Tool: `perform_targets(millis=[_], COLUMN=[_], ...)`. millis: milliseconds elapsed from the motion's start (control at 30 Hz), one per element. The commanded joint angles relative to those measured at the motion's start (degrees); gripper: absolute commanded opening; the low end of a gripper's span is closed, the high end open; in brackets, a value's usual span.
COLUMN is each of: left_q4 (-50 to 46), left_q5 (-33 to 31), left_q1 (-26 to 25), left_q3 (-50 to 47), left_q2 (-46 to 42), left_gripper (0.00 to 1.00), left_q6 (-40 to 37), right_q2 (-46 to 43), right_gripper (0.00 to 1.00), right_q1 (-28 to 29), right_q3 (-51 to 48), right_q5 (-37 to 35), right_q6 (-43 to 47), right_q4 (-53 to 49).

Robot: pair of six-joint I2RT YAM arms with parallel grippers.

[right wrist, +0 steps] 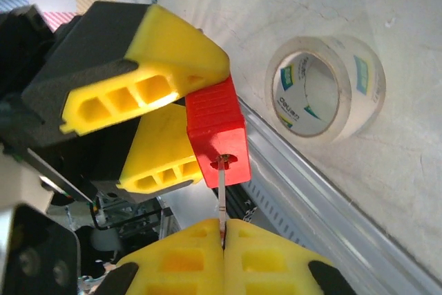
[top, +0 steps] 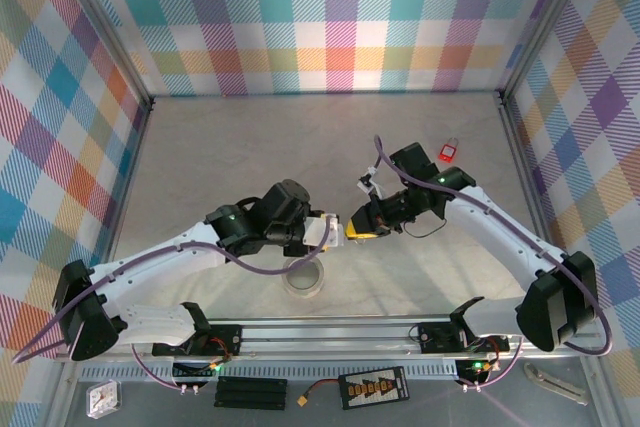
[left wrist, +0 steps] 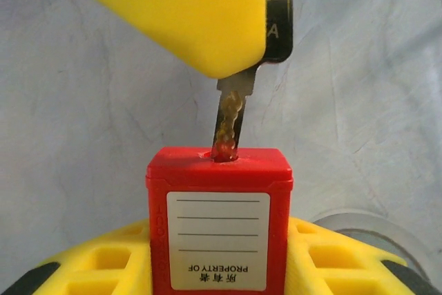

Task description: Unlock with the key

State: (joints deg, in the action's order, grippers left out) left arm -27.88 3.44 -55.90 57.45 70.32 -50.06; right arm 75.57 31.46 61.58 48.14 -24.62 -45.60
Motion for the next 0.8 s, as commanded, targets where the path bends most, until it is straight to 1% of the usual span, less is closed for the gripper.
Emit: perform_targets(millis=[0,100,233,400,467,667,767], left_q4=[16.0,16.94,13.15,12.35,12.59,14.33,16.71], left_q5=[4.36,7.04,10.45,17.77,19.15,24.98,28.06], left_q1=[-5.81,-5.8,-5.89,-4.68,-4.43,-2.34,-0.78], left_q3=[1.22,0.89,3.19,5.08,4.94,4.44,3.92], left_q2=[0.93,0.45,1.09,-0.22,-0.7,-0.98,-1.41], left_gripper=[0.0,0.0,0.0,0.0,0.0,0.0,0.0], left_q6=[-4.85,-5.27,-5.51,-0.41,0.63,4.81,7.24], right_q2=[2.19,2.56,3.91,2.45,1.92,-1.24,-2.3], right_gripper=[0.0,0.0,0.0,0.0,0.0,0.0,0.0], right_q1=[0.97,0.97,0.88,0.89,0.88,1.14,1.7], right_q3=[1.63,1.25,1.69,1.22,1.75,2.74,3.25], right_q5=[-0.18,-1.02,0.64,-1.5,-2.68,-3.17,-4.4], right_q6=[-3.71,-0.46,5.64,10.5,11.84,13.99,15.44], right_q4=[5.76,4.48,2.81,3.27,2.22,1.39,-0.79])
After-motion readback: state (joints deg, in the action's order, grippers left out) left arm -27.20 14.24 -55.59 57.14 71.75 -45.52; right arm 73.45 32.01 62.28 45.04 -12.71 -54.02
